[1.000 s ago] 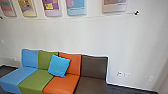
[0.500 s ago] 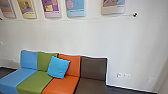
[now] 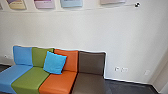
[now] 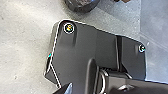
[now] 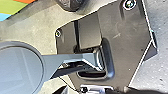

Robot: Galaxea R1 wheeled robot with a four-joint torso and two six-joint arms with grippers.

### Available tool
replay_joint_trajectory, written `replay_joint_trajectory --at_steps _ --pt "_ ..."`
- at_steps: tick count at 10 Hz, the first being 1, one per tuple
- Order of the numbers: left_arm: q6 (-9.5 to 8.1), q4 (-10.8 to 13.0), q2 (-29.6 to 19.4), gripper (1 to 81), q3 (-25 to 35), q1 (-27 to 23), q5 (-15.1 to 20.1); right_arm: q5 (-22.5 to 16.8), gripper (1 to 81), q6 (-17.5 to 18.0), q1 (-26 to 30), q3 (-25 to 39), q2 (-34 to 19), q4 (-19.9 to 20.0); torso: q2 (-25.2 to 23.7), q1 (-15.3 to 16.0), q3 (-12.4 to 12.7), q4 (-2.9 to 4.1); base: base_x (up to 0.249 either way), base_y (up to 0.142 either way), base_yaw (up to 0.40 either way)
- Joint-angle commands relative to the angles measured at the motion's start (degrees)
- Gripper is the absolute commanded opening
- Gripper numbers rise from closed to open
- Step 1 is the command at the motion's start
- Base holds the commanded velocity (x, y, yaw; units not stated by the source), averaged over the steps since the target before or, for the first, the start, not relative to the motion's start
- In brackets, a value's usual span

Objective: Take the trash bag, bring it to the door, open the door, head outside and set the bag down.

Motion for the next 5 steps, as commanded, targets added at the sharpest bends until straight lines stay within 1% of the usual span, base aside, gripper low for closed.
replay_joint_trajectory --at_steps 1,2,3,5 --pt "0.02 -1.8 -1.6 81.1 0.5 -3.3 3.4 -2.8 81.1 1.2 3.5 9.3 -9.0 0.7 -5.4 3.5 -2.7 0.02 0.000 0.000 0.000" --pt "0.02 -2.9 -1.6 81.1 -0.1 -4.0 3.4 -2.9 81.1 1.4 4.2 11.7 -10.8 0.7 -7.6 4.9 -1.7 -0.11 0.000 0.000 0.000" --pt "0.02 -4.0 -1.6 81.1 -0.5 -4.6 3.5 -2.9 81.1 1.5 4.5 13.4 -12.2 0.7 -8.7 5.7 -2.4 -0.11 0.000 0.000 0.000" --pt "0.02 -4.9 -1.8 81.1 -1.0 -6.0 3.6 -2.9 81.1 1.6 4.7 14.9 -14.0 0.8 -12.4 8.0 -3.2 -0.11 0.000 0.000 0.000"
